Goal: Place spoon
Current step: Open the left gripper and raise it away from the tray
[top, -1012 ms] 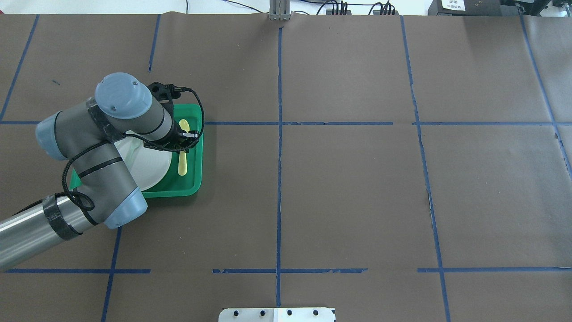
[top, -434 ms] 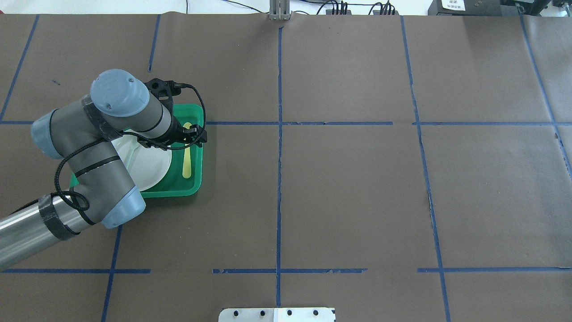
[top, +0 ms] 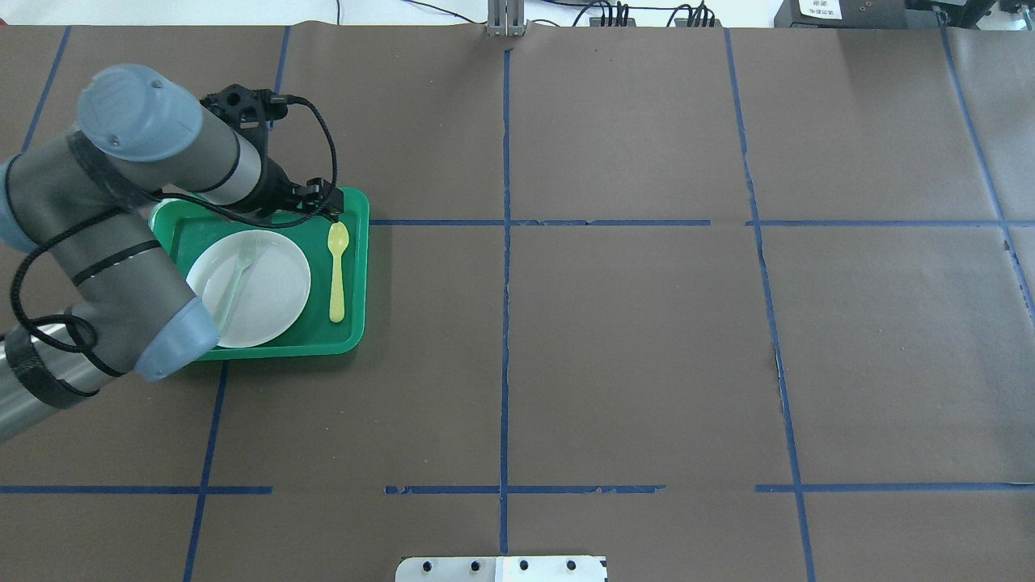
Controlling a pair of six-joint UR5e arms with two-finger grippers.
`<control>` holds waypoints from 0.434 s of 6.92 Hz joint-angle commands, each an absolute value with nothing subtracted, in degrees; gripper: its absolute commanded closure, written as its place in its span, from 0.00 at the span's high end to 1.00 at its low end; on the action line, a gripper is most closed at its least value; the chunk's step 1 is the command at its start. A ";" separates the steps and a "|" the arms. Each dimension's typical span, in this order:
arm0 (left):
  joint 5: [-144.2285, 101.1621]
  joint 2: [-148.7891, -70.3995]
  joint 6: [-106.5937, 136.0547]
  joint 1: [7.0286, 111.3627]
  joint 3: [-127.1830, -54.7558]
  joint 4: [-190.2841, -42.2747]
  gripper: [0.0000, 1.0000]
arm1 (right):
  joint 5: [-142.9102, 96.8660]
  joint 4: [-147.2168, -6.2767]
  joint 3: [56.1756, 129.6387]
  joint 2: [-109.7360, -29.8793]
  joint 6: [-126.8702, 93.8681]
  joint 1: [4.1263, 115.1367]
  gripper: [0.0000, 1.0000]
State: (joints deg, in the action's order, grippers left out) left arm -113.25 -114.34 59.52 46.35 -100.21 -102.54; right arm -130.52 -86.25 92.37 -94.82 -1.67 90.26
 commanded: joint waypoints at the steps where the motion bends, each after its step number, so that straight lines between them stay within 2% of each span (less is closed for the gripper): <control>1: -117.76 -107.44 36.25 56.89 -107.02 -92.86 0.99 | -130.52 -86.31 92.37 -94.83 -1.67 90.26 1.00; 3: -119.69 -100.50 11.12 70.51 -107.41 -88.43 1.00 | -130.52 -86.22 92.37 -94.83 -1.67 90.26 1.00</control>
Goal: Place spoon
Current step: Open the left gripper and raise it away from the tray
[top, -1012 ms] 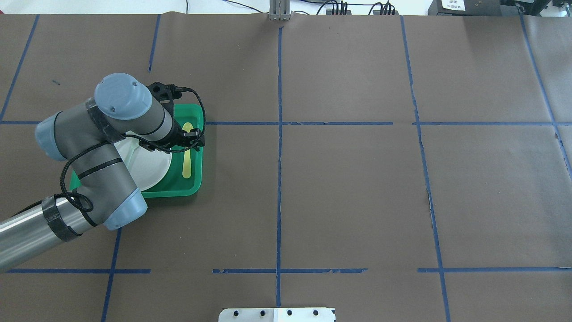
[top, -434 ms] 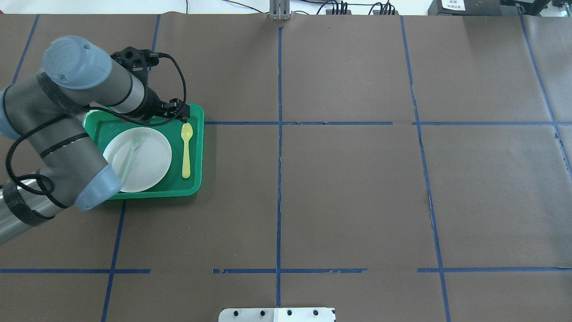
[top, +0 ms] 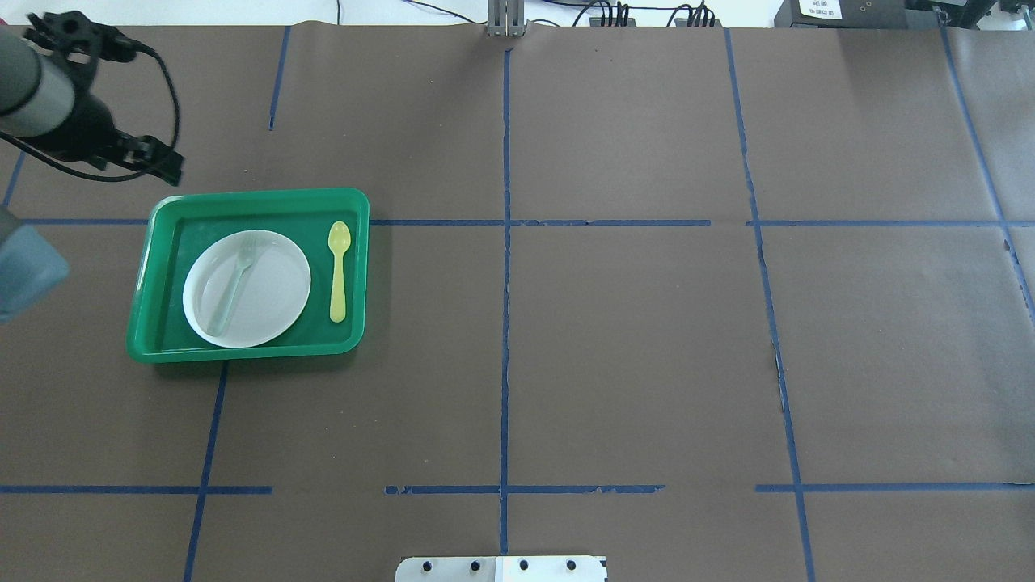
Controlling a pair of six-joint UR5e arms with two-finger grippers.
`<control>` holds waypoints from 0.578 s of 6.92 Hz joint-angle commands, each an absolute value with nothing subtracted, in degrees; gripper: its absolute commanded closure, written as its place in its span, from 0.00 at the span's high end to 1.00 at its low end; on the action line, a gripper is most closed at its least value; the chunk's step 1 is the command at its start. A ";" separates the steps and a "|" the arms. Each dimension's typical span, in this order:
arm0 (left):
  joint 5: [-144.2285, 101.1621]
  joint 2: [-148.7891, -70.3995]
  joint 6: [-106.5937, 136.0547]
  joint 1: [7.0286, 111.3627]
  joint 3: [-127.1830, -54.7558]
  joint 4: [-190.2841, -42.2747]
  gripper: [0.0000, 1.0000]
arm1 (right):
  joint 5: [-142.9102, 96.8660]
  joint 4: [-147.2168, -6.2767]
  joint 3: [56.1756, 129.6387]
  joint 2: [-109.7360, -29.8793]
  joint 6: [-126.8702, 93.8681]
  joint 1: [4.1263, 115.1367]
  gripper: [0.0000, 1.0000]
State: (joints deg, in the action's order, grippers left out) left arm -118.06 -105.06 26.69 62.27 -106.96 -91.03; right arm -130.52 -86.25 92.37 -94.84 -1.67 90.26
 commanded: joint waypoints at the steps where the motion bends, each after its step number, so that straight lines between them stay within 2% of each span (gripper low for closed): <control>1: -122.67 -96.28 -4.67 77.45 -105.58 -88.24 1.00 | -130.52 -86.31 92.37 -94.83 -1.67 90.26 1.00; 3: -128.30 -90.29 -9.67 89.51 -101.36 -85.88 1.00 | -130.52 -86.31 92.37 -94.75 -1.67 90.26 1.00; 4: -128.76 -87.74 -10.19 90.43 -99.77 -85.96 1.00 | -130.52 -86.31 92.37 -94.83 -1.67 90.26 1.00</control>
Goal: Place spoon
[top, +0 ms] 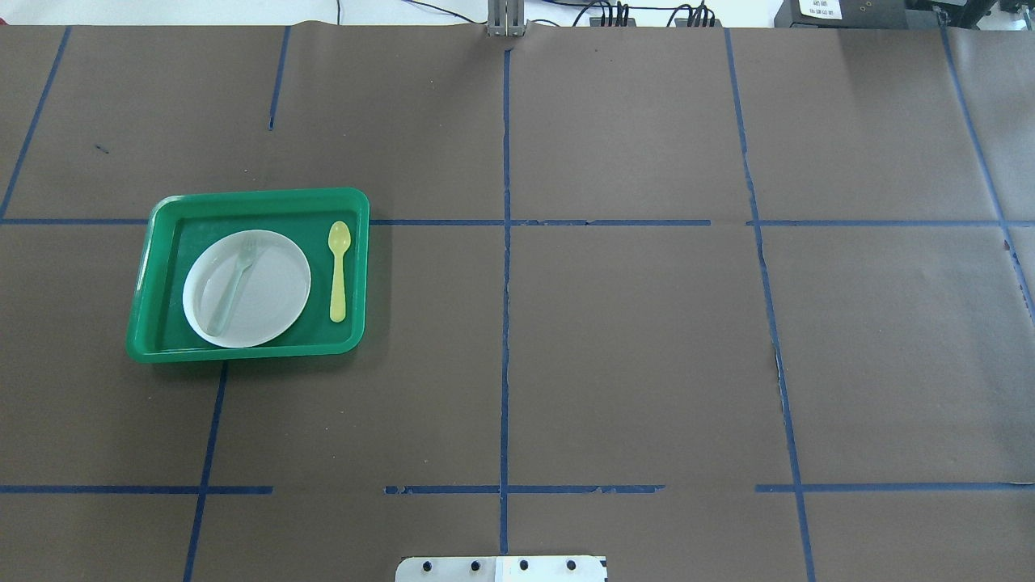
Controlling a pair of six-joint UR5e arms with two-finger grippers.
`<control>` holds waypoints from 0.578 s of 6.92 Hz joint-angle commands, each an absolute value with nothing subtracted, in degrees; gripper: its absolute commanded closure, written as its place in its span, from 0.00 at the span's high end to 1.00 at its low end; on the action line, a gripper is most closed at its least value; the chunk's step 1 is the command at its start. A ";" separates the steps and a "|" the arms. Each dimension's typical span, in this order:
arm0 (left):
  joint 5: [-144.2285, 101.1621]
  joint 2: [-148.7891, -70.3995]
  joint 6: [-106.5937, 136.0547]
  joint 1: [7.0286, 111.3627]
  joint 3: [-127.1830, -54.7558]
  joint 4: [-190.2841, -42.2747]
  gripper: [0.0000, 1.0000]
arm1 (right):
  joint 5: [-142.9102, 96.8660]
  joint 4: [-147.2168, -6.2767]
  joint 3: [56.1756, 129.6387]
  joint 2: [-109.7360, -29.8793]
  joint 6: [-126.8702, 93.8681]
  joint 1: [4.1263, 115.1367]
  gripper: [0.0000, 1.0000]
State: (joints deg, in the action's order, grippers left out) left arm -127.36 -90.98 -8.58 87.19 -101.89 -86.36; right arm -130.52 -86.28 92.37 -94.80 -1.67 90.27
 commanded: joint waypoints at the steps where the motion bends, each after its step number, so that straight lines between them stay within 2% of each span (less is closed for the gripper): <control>1: -130.33 -85.10 -10.28 90.96 -99.84 -86.39 1.00 | -130.52 -86.22 92.37 -94.75 -1.67 90.26 1.00; 4: -132.28 -82.01 -10.20 92.46 -100.55 -86.22 1.00 | -130.52 -86.22 92.37 -94.75 -1.67 90.26 1.00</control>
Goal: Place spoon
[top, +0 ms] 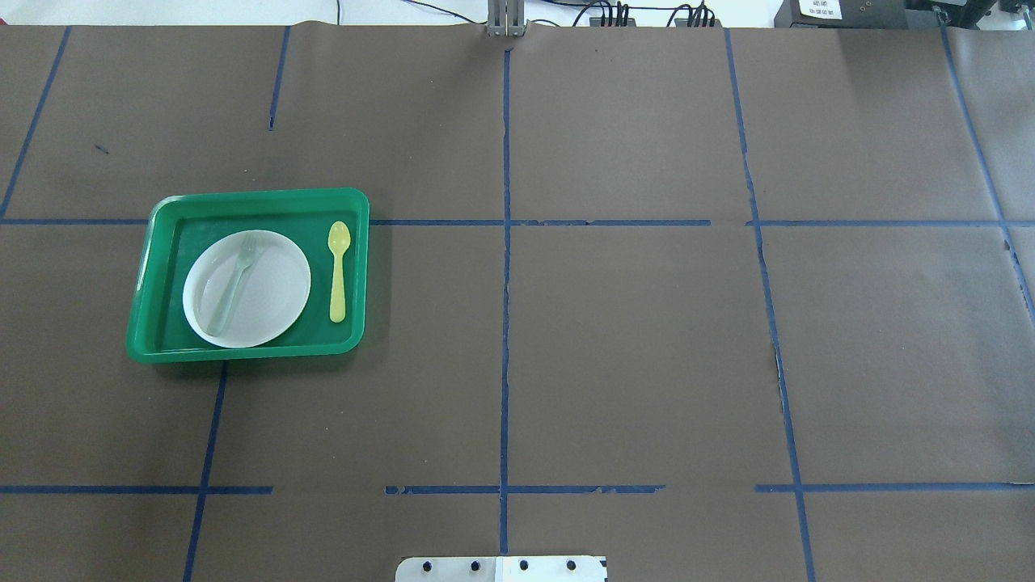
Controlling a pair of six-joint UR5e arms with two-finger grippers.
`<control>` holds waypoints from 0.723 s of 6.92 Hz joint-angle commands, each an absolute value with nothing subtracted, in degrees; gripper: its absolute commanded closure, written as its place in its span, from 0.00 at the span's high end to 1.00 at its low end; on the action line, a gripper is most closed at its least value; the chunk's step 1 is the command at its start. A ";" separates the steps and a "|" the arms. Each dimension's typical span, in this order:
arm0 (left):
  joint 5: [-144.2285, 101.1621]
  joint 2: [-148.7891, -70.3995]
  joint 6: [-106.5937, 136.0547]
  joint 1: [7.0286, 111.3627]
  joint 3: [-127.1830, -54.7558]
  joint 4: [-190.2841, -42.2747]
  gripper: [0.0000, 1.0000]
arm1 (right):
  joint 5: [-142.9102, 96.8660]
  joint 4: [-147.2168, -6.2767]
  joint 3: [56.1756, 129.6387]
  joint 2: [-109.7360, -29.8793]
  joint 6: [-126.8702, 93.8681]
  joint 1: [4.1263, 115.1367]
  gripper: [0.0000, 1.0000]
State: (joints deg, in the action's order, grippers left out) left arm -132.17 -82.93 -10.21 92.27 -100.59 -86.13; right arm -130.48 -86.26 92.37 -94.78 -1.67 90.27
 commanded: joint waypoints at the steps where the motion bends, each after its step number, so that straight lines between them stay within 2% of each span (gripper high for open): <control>1: -132.45 -82.00 -9.76 92.46 -100.81 -86.22 1.00 | -130.52 -86.22 92.37 -94.75 -1.67 90.26 1.00; 5: -132.36 -82.88 -9.84 93.25 -100.28 -86.31 1.00 | -130.52 -86.22 92.37 -94.83 -1.67 90.26 1.00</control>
